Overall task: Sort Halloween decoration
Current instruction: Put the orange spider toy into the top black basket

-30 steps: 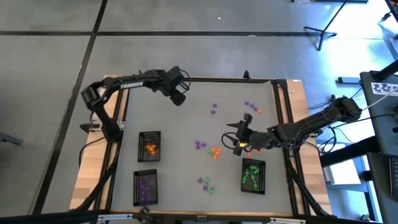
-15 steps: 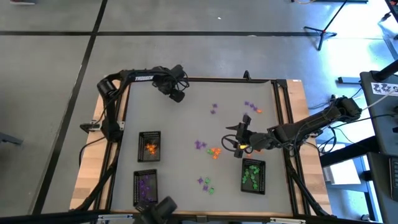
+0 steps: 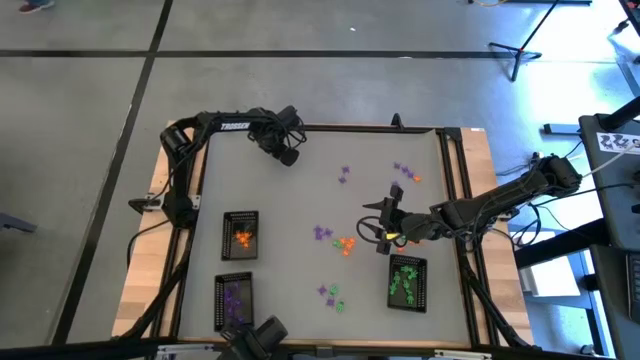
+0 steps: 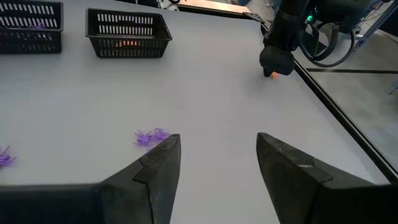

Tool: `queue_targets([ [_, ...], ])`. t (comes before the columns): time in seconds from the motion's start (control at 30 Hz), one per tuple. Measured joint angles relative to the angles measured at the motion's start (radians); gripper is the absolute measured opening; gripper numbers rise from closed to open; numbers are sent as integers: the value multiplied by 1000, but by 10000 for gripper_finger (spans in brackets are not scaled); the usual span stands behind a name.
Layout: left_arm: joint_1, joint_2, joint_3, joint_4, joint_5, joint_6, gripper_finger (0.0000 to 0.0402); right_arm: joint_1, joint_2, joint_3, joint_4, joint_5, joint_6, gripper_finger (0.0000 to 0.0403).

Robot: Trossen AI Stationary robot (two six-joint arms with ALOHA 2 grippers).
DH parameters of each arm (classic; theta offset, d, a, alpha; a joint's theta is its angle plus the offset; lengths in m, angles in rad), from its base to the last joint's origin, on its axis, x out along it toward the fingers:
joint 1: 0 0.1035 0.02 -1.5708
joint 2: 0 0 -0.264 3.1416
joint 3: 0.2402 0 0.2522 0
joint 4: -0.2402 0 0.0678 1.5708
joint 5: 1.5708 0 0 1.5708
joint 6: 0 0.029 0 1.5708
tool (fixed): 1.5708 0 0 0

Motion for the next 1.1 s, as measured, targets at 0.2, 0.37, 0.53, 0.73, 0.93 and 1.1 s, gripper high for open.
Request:
queue_targets([
  [0.2, -27, -2, -1, 2, -43, 37, 8, 0, 0, 0, 0, -7, 8, 209],
  [0.37, -62, -3, 11, -22, -113, 68, 1, 0, 0, 0, 4, -33, 17, 209],
  [0.53, -120, -11, 72, -67, -154, 79, 0, 0, 0, 0, 3, -34, 28, 209],
  [0.73, -255, -105, 99, -81, -155, 145, 0, 0, 0, 0, -3, -49, 29, 209],
  [0.93, -384, -272, 55, -166, -147, 116, 0, 0, 0, 0, -12, -71, 29, 209],
  [1.1, -534, -442, 10, -298, -73, -21, 0, 0, 0, 0, -17, -86, 29, 209],
])
